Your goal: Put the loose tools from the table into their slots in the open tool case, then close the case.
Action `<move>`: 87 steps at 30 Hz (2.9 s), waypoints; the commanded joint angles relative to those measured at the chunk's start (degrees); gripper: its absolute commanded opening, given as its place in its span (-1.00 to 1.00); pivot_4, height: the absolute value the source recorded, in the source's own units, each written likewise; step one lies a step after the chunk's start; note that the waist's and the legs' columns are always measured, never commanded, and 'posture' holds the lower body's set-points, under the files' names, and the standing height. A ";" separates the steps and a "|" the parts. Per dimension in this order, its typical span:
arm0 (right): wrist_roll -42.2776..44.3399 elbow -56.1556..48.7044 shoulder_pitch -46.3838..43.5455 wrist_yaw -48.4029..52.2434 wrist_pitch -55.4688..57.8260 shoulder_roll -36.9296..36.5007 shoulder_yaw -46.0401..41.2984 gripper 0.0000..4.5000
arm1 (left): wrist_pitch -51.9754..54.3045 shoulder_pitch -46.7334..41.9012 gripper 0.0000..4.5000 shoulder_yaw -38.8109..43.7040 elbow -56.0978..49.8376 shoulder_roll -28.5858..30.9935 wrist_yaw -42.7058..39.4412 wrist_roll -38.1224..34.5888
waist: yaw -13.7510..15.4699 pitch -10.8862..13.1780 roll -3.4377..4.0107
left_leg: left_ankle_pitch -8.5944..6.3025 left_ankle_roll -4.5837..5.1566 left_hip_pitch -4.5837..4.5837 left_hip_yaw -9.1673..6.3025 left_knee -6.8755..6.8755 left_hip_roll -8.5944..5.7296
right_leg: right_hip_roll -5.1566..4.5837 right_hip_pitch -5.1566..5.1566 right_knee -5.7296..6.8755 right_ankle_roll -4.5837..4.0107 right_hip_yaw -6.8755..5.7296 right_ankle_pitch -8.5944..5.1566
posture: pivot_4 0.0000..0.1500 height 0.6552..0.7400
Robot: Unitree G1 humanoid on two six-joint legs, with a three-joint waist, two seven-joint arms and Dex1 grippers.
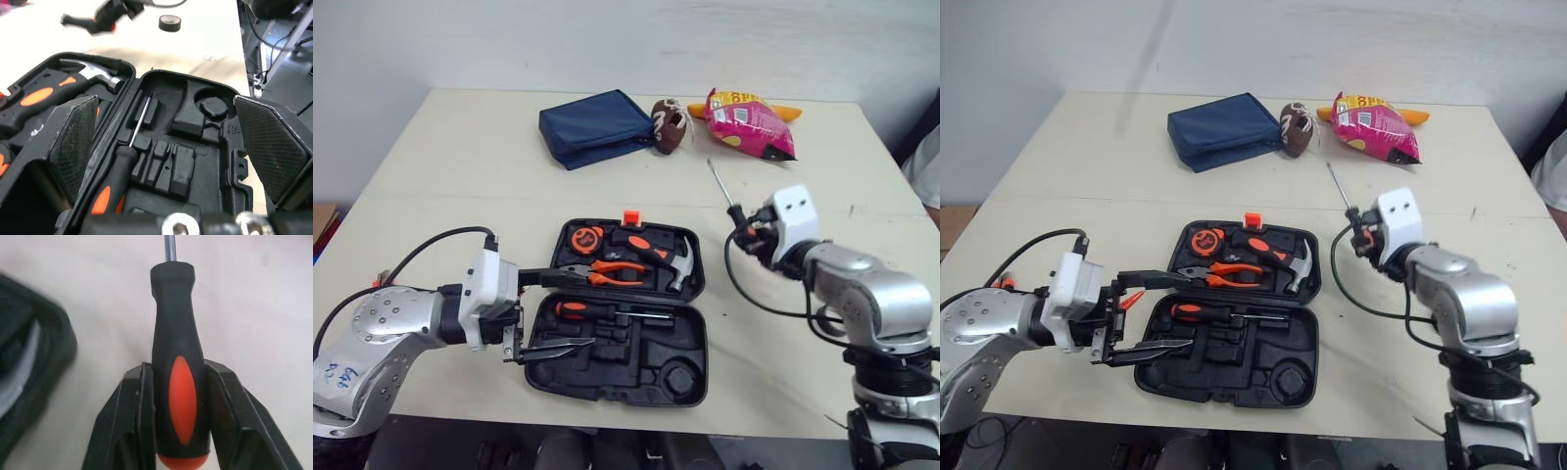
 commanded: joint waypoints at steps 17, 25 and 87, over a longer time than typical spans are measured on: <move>10.02 -15.45 -2.90 24.15 5.07 -11.45 23.83 -0.56 | 2.70 18.76 1.00 18.11 -1.66 3.88 -6.58 -2.13 | -0.53 0.06 -0.02 | -0.23 0.24 -0.04 -0.06 0.11 -0.04 | -0.19 0.06 -0.14 0.02 -0.04 -0.02 | 1.00 1.00; 4.71 -15.44 -3.14 25.51 1.74 -13.05 29.13 -0.56 | 2.75 19.66 1.00 17.49 -2.54 4.11 -7.08 -1.71 | -0.65 0.06 -0.03 | -0.23 0.22 -0.02 -0.05 0.08 -0.02 | -0.18 0.05 -0.13 -0.02 -0.05 -0.03 | 1.00 1.00; 1.72 -0.54 11.21 41.96 -42.02 3.71 19.60 -0.94 | 0.04 16.43 1.00 14.51 0.47 2.84 -3.48 0.67 | -0.37 -0.10 -0.33 | -0.25 0.24 0.04 -0.11 0.30 -0.03 | -0.21 0.20 0.02 -0.07 -0.14 -0.03 | 1.00 1.00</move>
